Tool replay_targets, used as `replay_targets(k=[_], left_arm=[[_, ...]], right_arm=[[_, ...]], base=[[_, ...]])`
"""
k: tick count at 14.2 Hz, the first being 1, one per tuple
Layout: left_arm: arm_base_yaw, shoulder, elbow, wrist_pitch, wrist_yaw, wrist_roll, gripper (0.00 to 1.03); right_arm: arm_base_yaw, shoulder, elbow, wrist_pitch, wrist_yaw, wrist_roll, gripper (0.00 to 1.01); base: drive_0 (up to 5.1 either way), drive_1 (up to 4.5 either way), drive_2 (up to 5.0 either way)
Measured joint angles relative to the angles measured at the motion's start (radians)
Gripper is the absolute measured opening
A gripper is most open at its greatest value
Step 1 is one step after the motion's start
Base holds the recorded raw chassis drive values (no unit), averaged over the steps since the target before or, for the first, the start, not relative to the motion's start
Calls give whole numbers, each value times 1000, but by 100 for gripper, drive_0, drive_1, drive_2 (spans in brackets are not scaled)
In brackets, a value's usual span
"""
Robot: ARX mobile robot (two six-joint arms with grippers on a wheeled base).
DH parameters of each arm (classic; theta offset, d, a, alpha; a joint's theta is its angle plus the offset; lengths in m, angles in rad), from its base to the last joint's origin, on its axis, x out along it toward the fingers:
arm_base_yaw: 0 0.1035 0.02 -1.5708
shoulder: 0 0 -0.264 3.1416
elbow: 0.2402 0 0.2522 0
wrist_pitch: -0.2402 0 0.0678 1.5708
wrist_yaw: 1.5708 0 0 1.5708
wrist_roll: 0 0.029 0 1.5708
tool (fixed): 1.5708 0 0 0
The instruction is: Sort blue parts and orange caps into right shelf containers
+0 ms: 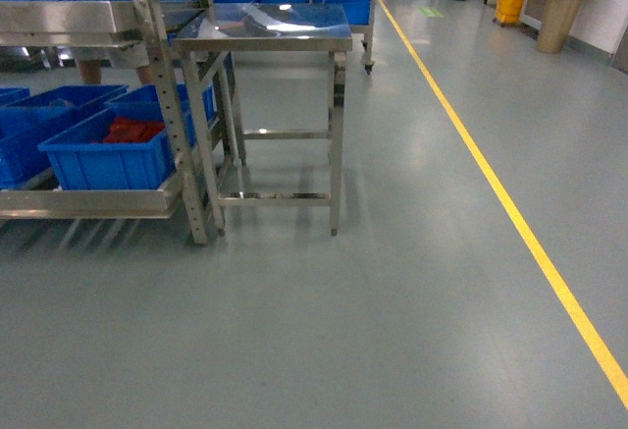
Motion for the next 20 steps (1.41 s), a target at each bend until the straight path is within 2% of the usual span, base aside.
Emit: replay_targets(k=[20], left_arm=[[0,0,0,-1,0,0,43]], right_arm=[[0,0,0,-1,0,0,43]], base=[[-3,414,-419]])
